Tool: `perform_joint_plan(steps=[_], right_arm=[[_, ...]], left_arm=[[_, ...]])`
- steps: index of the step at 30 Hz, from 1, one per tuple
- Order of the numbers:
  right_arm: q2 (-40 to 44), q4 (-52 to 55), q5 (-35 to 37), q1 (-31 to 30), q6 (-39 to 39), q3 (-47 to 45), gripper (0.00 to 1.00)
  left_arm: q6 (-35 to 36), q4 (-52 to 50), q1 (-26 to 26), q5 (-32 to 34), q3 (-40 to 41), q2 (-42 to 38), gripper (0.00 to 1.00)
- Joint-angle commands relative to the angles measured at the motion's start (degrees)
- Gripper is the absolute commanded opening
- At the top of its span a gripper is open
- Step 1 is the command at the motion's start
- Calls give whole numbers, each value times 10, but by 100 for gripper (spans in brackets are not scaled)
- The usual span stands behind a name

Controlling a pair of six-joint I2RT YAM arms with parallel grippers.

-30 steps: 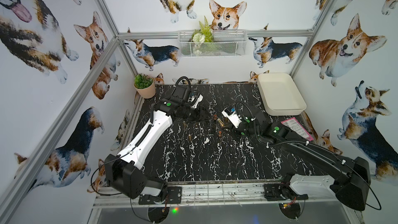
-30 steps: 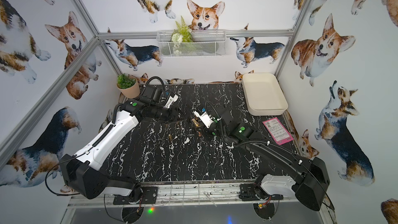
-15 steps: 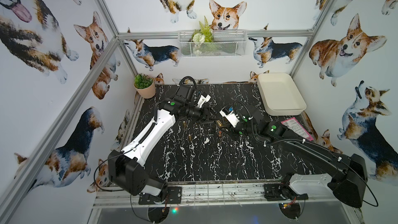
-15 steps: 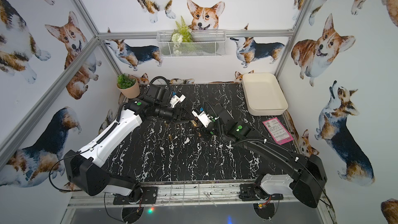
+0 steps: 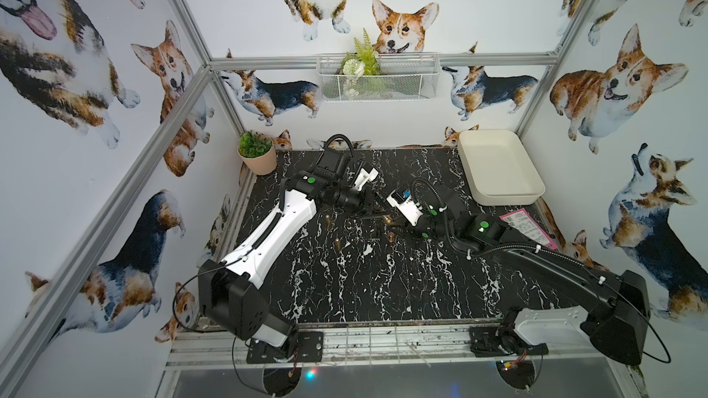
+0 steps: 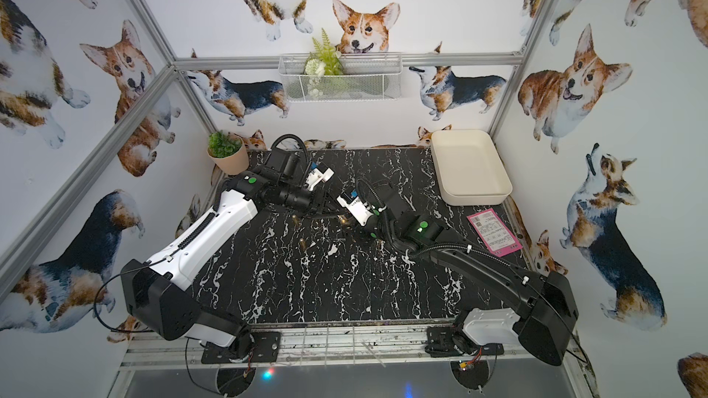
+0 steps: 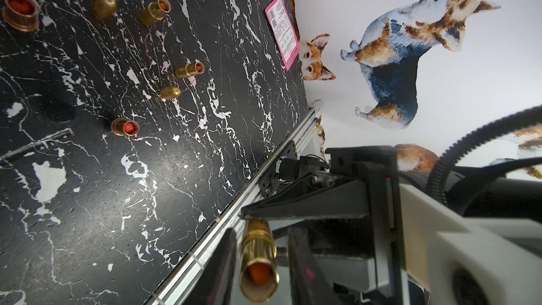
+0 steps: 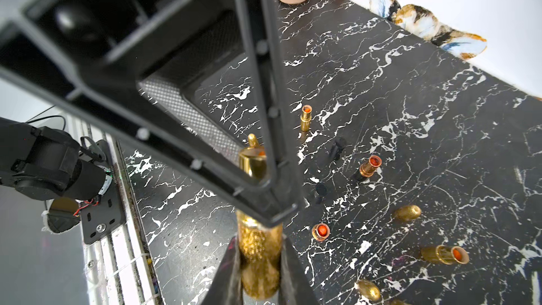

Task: Open the lipstick cap
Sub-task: Place the lipstick at the center of the board.

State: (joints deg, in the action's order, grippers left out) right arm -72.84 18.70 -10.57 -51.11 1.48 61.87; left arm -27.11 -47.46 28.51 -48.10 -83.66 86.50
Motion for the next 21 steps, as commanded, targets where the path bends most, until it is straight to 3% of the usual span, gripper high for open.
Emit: perform_joint_plan(steps=[1, 21], right_arm=[[0, 1, 8, -1, -10, 4, 9], [-6, 9, 11, -2, -17, 13, 9]], left_arm=[[12, -13, 1, -9, -8, 2, 29], [40, -54, 5, 2, -23, 14, 15]])
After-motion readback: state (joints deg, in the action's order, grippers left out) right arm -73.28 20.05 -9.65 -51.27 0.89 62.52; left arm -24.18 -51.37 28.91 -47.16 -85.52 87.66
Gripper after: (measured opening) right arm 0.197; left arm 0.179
